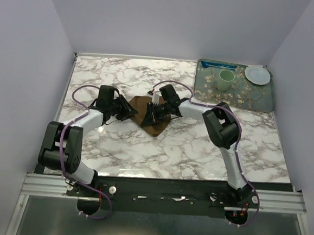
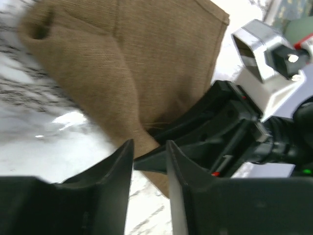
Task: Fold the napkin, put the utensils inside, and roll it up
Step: Roll the napkin with the utensil
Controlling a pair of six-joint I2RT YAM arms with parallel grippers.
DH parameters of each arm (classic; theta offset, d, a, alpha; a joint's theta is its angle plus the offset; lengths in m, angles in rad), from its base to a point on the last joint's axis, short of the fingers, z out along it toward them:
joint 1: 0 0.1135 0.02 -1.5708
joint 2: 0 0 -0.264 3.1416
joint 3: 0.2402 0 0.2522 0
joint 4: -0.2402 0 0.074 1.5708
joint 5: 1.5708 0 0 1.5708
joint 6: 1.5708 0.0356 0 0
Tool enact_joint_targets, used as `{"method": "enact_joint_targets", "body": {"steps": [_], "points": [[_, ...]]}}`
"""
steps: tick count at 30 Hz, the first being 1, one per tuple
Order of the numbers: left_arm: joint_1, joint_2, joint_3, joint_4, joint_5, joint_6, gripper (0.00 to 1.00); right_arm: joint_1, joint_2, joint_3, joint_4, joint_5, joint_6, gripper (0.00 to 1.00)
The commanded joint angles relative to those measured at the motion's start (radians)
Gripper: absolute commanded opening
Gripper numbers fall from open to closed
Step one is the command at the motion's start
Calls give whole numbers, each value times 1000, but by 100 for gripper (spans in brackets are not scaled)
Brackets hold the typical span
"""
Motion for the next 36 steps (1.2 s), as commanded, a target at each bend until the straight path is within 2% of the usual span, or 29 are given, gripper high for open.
{"method": "enact_joint_targets", "body": {"steps": [1,9,14,15,18,19,21,22,24,25,27,29,31,33,34,36], "points": [[-25,33,2,108,52,-42,37,-3,63,-3,-56,-76,60,1],[-30,139,2,171,30,-76,20,-26,66,-7,-47,-105,71,1],[-29,205,-3,189,-25,-68,13,-26,51,-6,-56,-97,59,5],[-30,211,-7,189,-28,-71,12,-26,41,-9,-62,-87,51,6],[-29,217,-19,189,-53,-65,9,-26,-15,8,-148,-16,-13,18],[-29,219,-20,179,-59,-59,8,-26,-35,19,-175,39,-33,28],[-27,233,-20,165,-66,-54,7,-18,-89,51,-260,96,-91,38],[-29,236,-21,163,-68,-56,6,-15,-106,63,-289,166,-110,47],[-29,248,-29,166,-66,-60,5,2,-147,110,-383,237,-176,55],[-29,250,-33,175,-63,-62,5,11,-159,123,-409,325,-196,62],[-29,262,-38,177,-65,-62,4,40,-187,146,-467,422,-260,68],[-29,271,-38,177,-65,-59,3,101,-238,131,-469,618,-315,75],[-29,274,-36,182,-63,-60,3,152,-288,76,-427,781,-400,82],[-29,282,-30,182,-59,-65,2,229,-320,19,-339,901,-487,84],[-29,282,-27,177,-59,-63,2,253,-330,-24,-308,1011,-512,86],[-29,283,-18,171,-59,-60,2,325,-333,-53,-243,1108,-583,87]]}}
